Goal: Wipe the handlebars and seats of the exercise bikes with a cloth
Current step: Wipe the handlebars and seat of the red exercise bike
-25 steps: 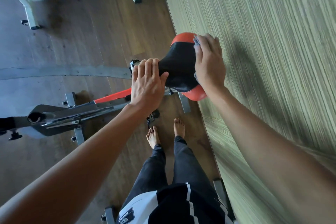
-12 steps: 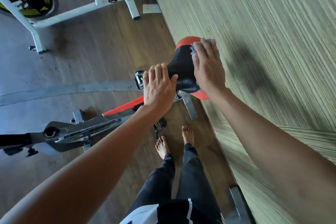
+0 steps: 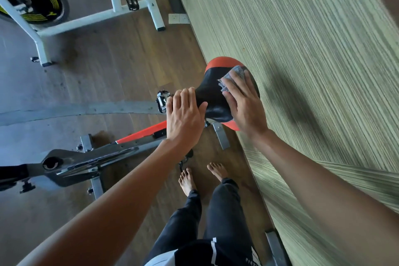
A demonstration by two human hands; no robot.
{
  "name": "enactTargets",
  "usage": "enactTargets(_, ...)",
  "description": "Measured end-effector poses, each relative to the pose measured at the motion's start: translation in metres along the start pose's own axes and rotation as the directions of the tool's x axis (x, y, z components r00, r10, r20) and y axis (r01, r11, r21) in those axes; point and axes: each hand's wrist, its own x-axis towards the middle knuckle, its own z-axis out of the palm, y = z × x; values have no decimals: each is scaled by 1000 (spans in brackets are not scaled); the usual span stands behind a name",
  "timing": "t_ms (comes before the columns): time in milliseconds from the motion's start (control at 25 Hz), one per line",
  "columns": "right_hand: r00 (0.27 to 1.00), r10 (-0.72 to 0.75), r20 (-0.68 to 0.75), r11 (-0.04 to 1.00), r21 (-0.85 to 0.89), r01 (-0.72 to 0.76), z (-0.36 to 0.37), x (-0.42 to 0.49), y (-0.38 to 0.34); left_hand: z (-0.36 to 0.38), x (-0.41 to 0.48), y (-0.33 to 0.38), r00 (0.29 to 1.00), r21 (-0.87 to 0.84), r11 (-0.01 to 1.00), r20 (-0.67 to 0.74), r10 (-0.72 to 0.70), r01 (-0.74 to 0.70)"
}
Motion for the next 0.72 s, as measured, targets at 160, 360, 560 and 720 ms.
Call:
enactTargets(160, 999, 2, 49, 997, 81, -6, -4, 4, 4, -3, -1, 3, 998, -31, 999, 46, -35, 36)
enactTargets(360, 993, 75, 96, 918, 382, -106, -33, 16, -7, -37, -14, -1, 992, -154, 982, 78, -101, 112)
enactTargets(560, 946, -206, 249, 853, 520, 49, -63, 22, -81, -94, -96, -21, 895, -282, 876, -104, -434, 392)
enactTargets(720, 770, -527, 361, 746, 631, 215, -55, -6, -164, -121, -192, -39, 687, -359, 701, -189, -701, 616)
